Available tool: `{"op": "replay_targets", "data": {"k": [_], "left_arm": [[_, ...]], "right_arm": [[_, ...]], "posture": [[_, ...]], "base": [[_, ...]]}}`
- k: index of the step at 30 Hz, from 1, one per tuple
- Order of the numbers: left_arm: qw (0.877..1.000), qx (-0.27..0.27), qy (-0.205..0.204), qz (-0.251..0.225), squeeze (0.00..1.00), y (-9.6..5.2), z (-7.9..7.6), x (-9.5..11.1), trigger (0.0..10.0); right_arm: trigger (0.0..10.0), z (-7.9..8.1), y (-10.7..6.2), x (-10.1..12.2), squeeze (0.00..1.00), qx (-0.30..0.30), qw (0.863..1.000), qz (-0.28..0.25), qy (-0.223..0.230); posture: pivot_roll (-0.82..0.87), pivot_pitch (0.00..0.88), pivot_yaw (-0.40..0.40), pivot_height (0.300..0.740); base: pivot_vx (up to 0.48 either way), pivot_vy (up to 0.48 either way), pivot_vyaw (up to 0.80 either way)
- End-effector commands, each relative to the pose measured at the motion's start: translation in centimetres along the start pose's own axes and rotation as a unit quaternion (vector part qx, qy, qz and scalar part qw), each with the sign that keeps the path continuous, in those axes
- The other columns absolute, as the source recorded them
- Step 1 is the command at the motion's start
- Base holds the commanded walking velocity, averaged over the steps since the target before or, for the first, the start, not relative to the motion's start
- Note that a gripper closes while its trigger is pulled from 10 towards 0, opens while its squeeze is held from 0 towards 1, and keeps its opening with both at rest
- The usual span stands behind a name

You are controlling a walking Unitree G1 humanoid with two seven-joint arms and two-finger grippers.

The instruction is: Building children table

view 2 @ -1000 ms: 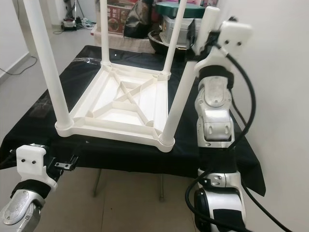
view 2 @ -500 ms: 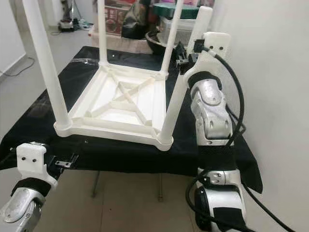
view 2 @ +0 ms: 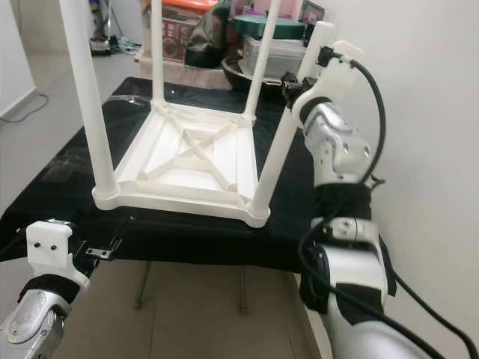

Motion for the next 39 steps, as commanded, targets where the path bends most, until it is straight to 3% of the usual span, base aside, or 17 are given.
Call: {"op": "replay_targets", "data": {"k": [1, 8, 9, 10, 11, 12, 13, 14, 15, 17, 19, 22, 27, 29, 31, 35, 39], "left_arm": [[1.0, -0.001, -0.003, 0.005, 0.0, 0.1, -0.2, -0.4, 10.0], [1.0, 0.004, 0.0, 0.004, 0.0, 0.0, -0.1, -0.4, 10.0], [1.0, 0.005, 0.0, 0.004, 0.0, 0.0, 0.0, -0.5, 10.0], [1.0, 0.005, -0.001, 0.004, 0.0, 0.0, 0.0, -0.5, 10.0], [1.0, 0.004, -0.003, 0.004, 0.0, 0.0, 0.0, -0.5, 10.0], [1.0, 0.004, -0.003, 0.004, 0.0, 0.0, 0.0, -0.5, 10.0], [1.0, 0.004, -0.004, 0.004, 0.0, 0.0, 0.0, -0.5, 10.0], [1.0, 0.004, -0.004, 0.004, 0.0, 0.0, 0.0, -0.5, 10.0], [1.0, 0.003, -0.004, 0.005, 0.0, 0.0, -0.1, -0.5, 10.0], [1.0, 0.003, -0.004, 0.005, 0.0, 0.0, -0.1, -0.5, 10.0], [1.0, 0.003, -0.007, 0.006, 0.0, -0.1, -0.1, -0.6, 10.0], [1.0, 0.002, -0.008, 0.007, 0.0, -0.1, -0.1, -0.6, 10.0], [1.0, 0.003, -0.012, 0.006, 0.0, -0.2, -0.2, -0.5, 10.0], [1.0, 0.003, -0.012, 0.006, 0.0, -0.2, -0.2, -0.5, 10.0], [1.0, 0.004, -0.011, 0.007, 0.0, -0.3, -0.2, -0.5, 10.0], [1.0, 0.004, -0.009, 0.009, 0.0, -0.4, -0.2, -0.5, 10.0], [1.0, 0.004, -0.008, 0.009, 0.0, -0.4, -0.2, -0.5, 10.0]], "right_arm": [[0.0, -0.1, 0.3, -4.3, 0.0, -0.008, 0.997, 0.072, 0.012], [0.0, 2.8, 0.9, -4.8, 0.0, 0.028, 0.996, 0.075, 0.036], [0.0, 3.2, 1.0, -5.2, 0.0, 0.028, 0.994, 0.086, 0.061], [0.0, 3.2, 1.2, -6.0, 0.0, 0.01, 0.984, 0.108, 0.139], [0.0, 3.0, 1.2, -6.9, 0.0, -0.017, 0.964, 0.128, 0.234], [0.0, 3.0, 1.2, -6.9, 0.0, -0.017, 0.964, 0.128, 0.234], [0.0, 3.1, 1.3, -7.6, 0.0, -0.034, 0.943, 0.144, 0.297], [0.0, 3.1, 1.3, -7.6, 0.0, -0.034, 0.943, 0.144, 0.297], [0.0, 2.7, 1.1, -8.9, 0.0, -0.067, 0.917, 0.163, 0.358], [0.0, 2.7, 1.1, -8.9, 0.0, -0.067, 0.917, 0.163, 0.358], [0.0, 2.8, 0.7, -11.3, 0.0, -0.103, 0.888, 0.191, 0.406], [0.0, 3.0, 0.5, -12.1, 0.0, -0.112, 0.881, 0.202, 0.412], [0.0, 4.5, -1.4, -17.3, 0.0, -0.131, 0.875, 0.273, 0.377], [0.0, 4.5, -1.4, -17.3, 0.0, -0.131, 0.875, 0.273, 0.377], [0.0, 6.5, -2.7, -20.0, 0.0, -0.115, 0.878, 0.318, 0.339], [0.0, 8.6, -4.2, -22.6, 0.0, -0.105, 0.876, 0.361, 0.302], [0.0, 9.0, -4.7, -23.4, 0.0, -0.109, 0.873, 0.375, 0.292]], "posture": [[0.12, 0.0, -0.176, 0.74], [0.14, 0.0, -0.185, 0.74], [0.14, 0.0, -0.184, 0.74], [0.13, 0.0, -0.182, 0.74], [0.14, 0.0, -0.182, 0.74], [0.14, 0.0, -0.182, 0.74], [0.14, 0.0, -0.182, 0.74], [0.14, 0.0, -0.182, 0.74], [0.14, 0.0, -0.178, 0.74], [0.14, 0.0, -0.178, 0.74], [0.14, 0.0, -0.179, 0.74], [0.14, 0.0, -0.18, 0.74], [0.15, 0.0, -0.186, 0.74], [0.15, 0.0, -0.186, 0.74], [0.17, 0.0, -0.19, 0.74], [0.18, 0.0, -0.192, 0.74], [0.18, 0.0, -0.194, 0.74]], "base": [[0.0, 0.0, 0.0], [0.0, 0.0, 0.0], [0.0, 0.0, 0.0], [0.0, 0.0, 0.0], [0.0, 0.0, 0.0], [0.0, 0.0, 0.0], [0.0, 0.0, 0.0], [0.0, 0.0, 0.0], [0.0, 0.0, 0.0], [0.0, 0.0, 0.0], [0.0, 0.0, 0.0], [0.0, 0.0, 0.0], [0.0, 0.0, 0.0], [0.0, 0.0, 0.0], [0.0, 0.0, 0.0], [0.0, 0.0, 0.0], [0.0, 0.0, 0.0]]}}
Point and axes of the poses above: a point about 5 cm out from each wrist's last joint towards the gripper, its own y axis pointing out of the wrist towards the gripper, its own x axis along the axis of the wrist's last joint, z = x × y, the point moved 5 cm from there along y, pointing out of the wrist towards the gripper, and after that the axes turned 7 degrees about -y, right-handed, at the moved point
